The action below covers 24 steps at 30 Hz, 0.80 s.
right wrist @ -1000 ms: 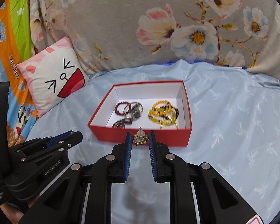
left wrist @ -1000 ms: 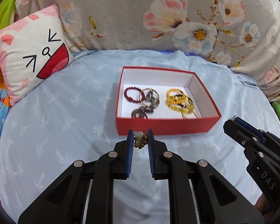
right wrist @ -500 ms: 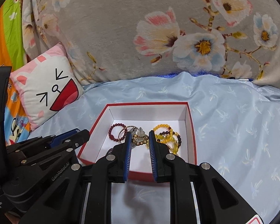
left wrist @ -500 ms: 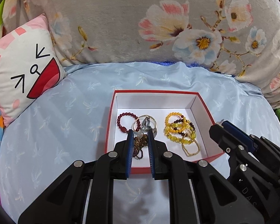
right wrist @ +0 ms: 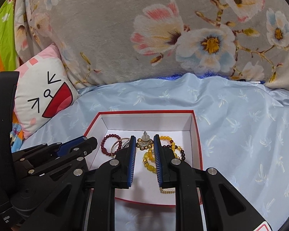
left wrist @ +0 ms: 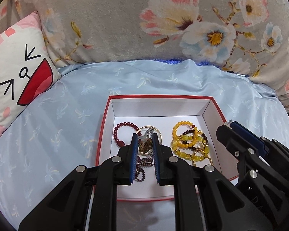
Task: Organize jewelry
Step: 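Carry both gold earrings into the red box and lower them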
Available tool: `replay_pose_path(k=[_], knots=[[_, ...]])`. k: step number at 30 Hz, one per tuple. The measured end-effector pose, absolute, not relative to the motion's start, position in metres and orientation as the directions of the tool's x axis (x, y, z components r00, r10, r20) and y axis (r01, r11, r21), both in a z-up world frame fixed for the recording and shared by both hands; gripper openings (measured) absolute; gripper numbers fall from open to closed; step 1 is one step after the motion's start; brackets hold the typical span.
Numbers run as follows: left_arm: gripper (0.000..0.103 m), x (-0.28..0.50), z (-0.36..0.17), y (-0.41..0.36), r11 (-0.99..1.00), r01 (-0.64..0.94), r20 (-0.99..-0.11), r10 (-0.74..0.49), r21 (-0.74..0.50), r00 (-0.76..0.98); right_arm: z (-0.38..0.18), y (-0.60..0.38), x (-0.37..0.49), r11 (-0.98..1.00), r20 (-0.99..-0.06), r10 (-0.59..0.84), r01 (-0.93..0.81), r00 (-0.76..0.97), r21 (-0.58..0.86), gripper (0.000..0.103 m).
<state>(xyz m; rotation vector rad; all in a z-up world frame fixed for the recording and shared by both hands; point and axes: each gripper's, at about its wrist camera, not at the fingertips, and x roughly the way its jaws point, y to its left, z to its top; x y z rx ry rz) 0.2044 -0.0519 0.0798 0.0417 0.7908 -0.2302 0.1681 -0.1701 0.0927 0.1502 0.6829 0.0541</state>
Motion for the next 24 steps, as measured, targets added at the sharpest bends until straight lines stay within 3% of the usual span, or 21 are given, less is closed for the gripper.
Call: replay_pose_path(k=[24], knots=[[0.014,0.235,0.055,-0.058,0.976,0.211,-0.731,-0.183,-0.054,0.657,0.061,-0.180,0.199,0.989,-0.651,0.080,0.023,0.755,0.147,0.017]])
